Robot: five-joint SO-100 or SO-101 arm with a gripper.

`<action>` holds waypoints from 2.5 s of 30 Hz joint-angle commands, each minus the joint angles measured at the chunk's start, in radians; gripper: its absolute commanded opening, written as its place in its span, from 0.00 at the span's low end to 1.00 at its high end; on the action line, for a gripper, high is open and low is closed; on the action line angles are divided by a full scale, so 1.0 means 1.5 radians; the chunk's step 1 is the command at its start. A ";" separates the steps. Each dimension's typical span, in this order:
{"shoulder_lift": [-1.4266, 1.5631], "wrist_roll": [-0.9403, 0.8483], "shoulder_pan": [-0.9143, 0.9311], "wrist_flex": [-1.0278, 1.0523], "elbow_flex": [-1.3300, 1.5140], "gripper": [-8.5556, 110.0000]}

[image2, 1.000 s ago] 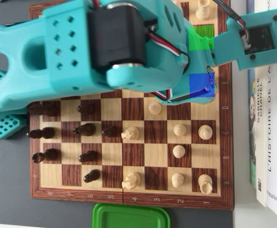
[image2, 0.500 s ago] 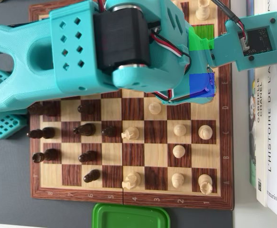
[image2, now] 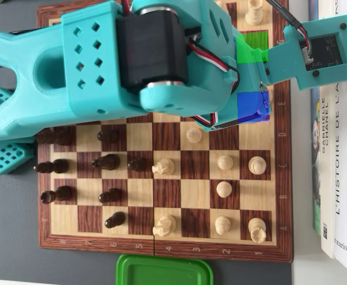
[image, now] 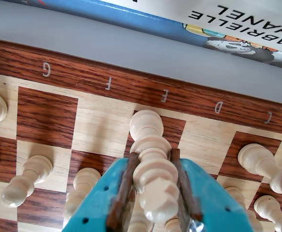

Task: Play chess

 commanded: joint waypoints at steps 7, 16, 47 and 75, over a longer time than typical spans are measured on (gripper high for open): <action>0.022 -0.026 0.017 -0.005 -0.037 0.11; 0.127 -0.027 0.014 -0.006 0.043 0.11; 0.238 0.000 -0.116 -0.052 0.170 0.11; 0.084 0.001 -0.139 -0.049 0.057 0.11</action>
